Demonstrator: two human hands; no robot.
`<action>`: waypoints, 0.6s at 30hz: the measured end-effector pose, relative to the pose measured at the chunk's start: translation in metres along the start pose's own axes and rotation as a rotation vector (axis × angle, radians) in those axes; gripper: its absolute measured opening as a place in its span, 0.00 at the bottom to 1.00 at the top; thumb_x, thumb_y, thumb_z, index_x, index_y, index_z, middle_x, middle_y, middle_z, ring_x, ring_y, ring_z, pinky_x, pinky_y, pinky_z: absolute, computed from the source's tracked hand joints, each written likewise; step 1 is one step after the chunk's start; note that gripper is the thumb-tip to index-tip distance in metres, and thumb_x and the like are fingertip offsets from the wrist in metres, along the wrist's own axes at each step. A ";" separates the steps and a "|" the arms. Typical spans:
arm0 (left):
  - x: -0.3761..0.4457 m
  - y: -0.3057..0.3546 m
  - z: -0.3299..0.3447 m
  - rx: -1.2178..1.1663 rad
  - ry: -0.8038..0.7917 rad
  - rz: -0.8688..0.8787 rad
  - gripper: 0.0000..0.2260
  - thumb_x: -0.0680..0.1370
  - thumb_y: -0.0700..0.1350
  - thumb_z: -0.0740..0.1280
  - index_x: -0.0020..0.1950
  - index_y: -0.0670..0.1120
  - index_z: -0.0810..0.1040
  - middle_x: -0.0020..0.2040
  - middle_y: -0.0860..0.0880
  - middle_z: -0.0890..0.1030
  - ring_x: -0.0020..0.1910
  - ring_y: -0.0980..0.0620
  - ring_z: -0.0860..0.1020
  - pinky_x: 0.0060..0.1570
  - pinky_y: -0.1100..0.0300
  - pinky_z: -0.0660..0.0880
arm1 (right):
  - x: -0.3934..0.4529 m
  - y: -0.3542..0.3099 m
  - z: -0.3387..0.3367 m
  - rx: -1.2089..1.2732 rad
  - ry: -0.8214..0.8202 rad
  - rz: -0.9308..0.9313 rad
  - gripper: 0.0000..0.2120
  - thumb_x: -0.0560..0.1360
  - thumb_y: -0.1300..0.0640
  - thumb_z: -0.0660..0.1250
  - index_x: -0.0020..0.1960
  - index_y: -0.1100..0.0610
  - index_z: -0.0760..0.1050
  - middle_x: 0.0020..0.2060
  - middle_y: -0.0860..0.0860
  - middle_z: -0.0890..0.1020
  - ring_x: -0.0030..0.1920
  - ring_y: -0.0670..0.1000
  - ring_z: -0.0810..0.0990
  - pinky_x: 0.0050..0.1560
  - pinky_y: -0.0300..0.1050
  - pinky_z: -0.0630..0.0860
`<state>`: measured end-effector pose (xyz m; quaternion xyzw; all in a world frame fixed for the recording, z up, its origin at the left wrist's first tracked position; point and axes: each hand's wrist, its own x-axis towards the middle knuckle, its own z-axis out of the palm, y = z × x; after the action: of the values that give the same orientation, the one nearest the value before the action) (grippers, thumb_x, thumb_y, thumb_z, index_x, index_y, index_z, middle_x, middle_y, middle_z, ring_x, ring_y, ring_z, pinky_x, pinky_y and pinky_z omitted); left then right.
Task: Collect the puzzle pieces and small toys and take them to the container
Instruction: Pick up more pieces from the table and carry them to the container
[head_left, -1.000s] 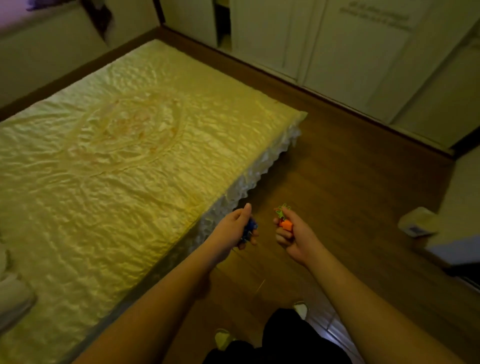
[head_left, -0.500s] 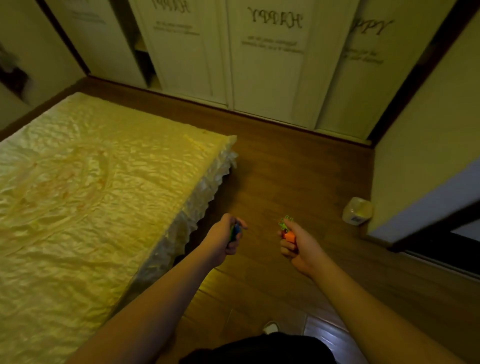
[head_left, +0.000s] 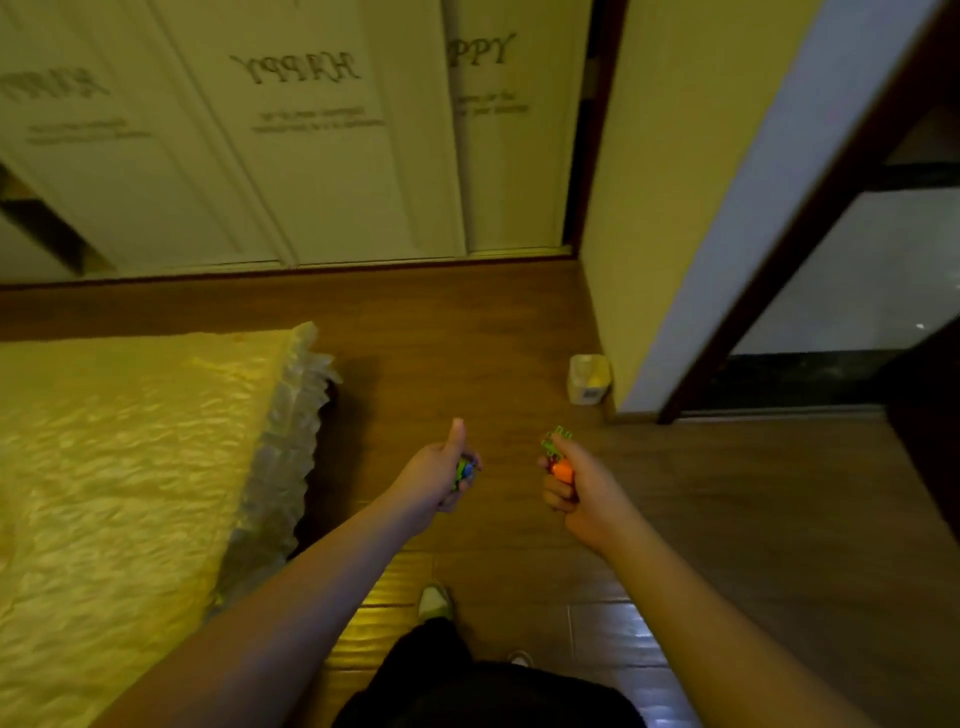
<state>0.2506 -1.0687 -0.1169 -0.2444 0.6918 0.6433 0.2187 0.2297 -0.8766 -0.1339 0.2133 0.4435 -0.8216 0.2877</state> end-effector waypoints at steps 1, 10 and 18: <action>0.007 0.007 0.008 0.021 -0.020 0.000 0.28 0.78 0.66 0.52 0.44 0.43 0.75 0.26 0.49 0.68 0.21 0.53 0.59 0.26 0.61 0.55 | 0.001 -0.003 -0.006 0.005 0.019 -0.010 0.06 0.80 0.54 0.61 0.51 0.57 0.70 0.34 0.52 0.73 0.19 0.42 0.62 0.18 0.35 0.55; 0.082 0.050 0.046 0.002 -0.208 -0.136 0.21 0.83 0.55 0.50 0.42 0.44 0.74 0.33 0.47 0.70 0.23 0.54 0.63 0.22 0.66 0.56 | 0.036 -0.041 -0.024 0.047 0.145 -0.067 0.07 0.79 0.53 0.61 0.52 0.57 0.71 0.34 0.52 0.75 0.21 0.43 0.63 0.20 0.35 0.56; 0.149 0.108 0.042 -0.130 -0.392 -0.096 0.11 0.81 0.40 0.53 0.58 0.47 0.73 0.45 0.45 0.77 0.33 0.52 0.75 0.26 0.64 0.64 | 0.088 -0.088 -0.017 0.045 0.247 -0.116 0.07 0.79 0.54 0.63 0.48 0.57 0.72 0.33 0.52 0.76 0.20 0.43 0.63 0.18 0.35 0.57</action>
<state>0.0664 -1.0296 -0.1278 -0.1607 0.5806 0.7108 0.3632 0.1078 -0.8483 -0.1423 0.2930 0.4686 -0.8142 0.1779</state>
